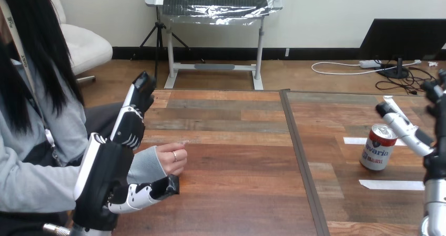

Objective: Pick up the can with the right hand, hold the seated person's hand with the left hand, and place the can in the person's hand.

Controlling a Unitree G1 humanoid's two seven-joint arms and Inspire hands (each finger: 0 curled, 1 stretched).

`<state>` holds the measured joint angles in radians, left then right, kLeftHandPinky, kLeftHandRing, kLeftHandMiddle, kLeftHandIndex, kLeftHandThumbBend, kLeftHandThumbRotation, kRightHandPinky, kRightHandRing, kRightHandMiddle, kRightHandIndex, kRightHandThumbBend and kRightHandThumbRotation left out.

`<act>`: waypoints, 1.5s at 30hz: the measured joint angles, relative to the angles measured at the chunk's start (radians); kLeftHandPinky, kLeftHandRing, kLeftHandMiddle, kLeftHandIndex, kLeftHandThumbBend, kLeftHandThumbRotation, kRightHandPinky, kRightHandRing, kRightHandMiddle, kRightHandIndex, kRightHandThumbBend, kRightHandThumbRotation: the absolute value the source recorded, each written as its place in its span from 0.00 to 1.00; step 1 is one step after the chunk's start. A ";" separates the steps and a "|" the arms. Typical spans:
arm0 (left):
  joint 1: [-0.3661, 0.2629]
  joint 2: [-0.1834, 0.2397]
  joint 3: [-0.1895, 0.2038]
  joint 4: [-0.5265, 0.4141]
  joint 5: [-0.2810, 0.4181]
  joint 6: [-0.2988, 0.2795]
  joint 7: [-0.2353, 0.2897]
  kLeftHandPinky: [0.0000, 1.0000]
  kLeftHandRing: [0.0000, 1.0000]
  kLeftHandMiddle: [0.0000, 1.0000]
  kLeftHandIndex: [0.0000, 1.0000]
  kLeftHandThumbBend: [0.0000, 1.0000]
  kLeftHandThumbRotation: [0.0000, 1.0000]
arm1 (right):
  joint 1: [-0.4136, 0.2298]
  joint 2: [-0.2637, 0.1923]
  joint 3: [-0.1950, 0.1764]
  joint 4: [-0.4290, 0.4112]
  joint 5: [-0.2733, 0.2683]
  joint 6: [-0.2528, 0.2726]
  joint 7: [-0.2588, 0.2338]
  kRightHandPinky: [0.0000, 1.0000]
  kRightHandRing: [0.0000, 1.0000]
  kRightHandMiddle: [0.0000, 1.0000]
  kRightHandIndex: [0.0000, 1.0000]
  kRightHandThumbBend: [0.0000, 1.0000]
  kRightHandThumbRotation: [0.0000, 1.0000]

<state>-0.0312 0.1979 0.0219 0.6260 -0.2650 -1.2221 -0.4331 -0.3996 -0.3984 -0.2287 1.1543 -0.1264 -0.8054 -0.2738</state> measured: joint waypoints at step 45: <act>-0.011 0.012 0.035 0.004 -0.042 -0.020 -0.052 1.00 1.00 1.00 1.00 1.00 0.65 | -0.041 -0.001 0.062 0.104 -0.036 0.177 0.006 0.88 0.92 0.91 1.00 1.00 0.55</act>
<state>-0.0418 0.2102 0.0567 0.6304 -0.3075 -1.2423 -0.4855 -0.4408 -0.3991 -0.1662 1.2587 -0.1626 -0.6287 -0.2680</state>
